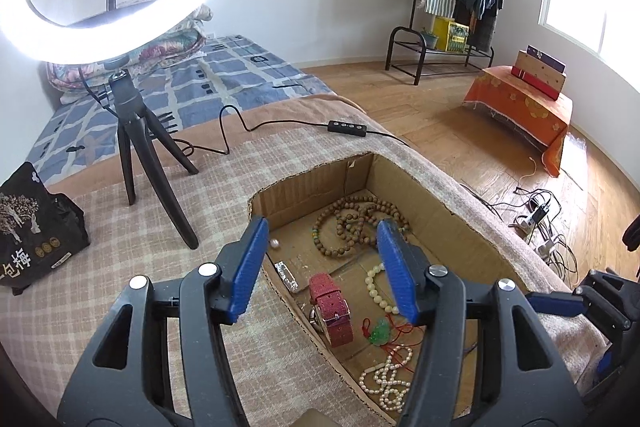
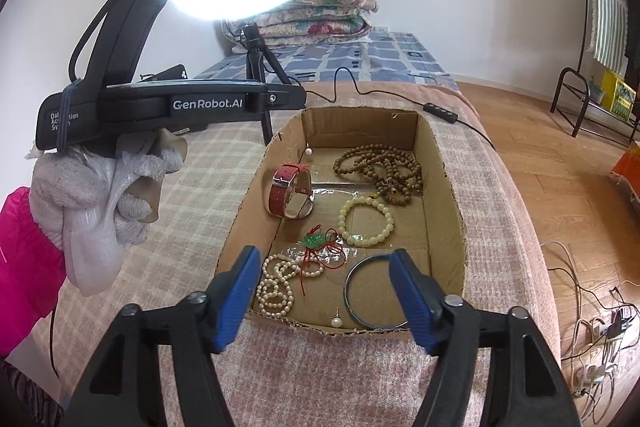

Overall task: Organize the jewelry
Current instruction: 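Withdraw both open tools from the box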

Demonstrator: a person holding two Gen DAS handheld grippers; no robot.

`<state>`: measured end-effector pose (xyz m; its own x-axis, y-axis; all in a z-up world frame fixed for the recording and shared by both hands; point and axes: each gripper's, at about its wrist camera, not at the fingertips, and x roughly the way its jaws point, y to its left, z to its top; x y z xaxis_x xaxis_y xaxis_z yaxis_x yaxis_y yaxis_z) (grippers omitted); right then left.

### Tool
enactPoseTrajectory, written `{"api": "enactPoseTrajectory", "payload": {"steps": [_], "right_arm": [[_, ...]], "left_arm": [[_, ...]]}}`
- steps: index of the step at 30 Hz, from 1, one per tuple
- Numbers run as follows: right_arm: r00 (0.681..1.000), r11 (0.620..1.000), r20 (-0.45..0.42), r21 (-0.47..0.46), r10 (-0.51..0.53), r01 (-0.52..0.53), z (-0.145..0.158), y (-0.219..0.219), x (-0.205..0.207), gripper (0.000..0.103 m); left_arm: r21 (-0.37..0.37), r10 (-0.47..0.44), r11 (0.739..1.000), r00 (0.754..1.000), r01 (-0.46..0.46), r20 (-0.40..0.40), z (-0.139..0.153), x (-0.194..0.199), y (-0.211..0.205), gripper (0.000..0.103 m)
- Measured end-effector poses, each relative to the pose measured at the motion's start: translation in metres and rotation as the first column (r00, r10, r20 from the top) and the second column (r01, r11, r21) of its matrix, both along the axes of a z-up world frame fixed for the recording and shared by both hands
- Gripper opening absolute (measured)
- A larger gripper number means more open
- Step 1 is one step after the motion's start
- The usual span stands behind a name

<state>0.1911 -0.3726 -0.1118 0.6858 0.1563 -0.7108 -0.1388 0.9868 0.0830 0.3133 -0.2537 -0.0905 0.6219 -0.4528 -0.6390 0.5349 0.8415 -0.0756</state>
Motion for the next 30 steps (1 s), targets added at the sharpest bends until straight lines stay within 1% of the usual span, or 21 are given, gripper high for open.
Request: {"api": "enactPoseTrajectory", "payload": {"steps": [1,2,3,7,8,14,22,30], "right_arm": [[1.0,1.0,0.003,-0.005,-0.006,0.006,0.0,0.0,0.0,0.084],[1.0,1.0,0.01,-0.012,-0.015,0.015,0.001,0.001,-0.001,0.089],[1.0,1.0,0.014,-0.016,-0.02,0.02,0.002,0.001,-0.001,0.09],[0.998,0.998,0.025,-0.038,-0.051,0.052,0.004,0.001,-0.002,0.101],[0.998,0.997,0.029,-0.043,-0.06,0.061,0.004,0.0,-0.002,0.103],[0.995,0.993,0.029,-0.06,-0.095,0.097,0.008,0.0,-0.004,0.103],[0.99,0.984,0.041,-0.11,-0.138,0.142,0.015,0.002,-0.011,0.103],[0.984,0.977,0.06,-0.121,-0.167,0.173,0.026,0.004,-0.02,0.103]], "left_arm": [[-0.002,0.0,1.0,1.0,0.0,-0.003,0.0,0.0,0.0,0.067],[-0.008,0.001,1.0,1.0,-0.001,-0.002,0.001,0.0,0.002,0.074],[-0.017,0.003,1.0,1.0,-0.002,0.003,0.002,-0.001,0.003,0.078],[-0.017,0.009,1.0,1.0,-0.009,0.0,0.003,-0.002,0.005,0.079],[-0.017,0.01,1.0,1.0,-0.01,-0.002,0.003,-0.002,0.004,0.079],[-0.026,0.024,0.999,1.0,-0.024,-0.006,0.006,-0.008,0.011,0.079],[-0.033,0.033,0.999,0.999,-0.032,0.007,0.017,-0.018,0.021,0.079],[-0.043,0.044,0.998,0.999,-0.043,0.023,0.031,-0.031,0.032,0.079]]}}
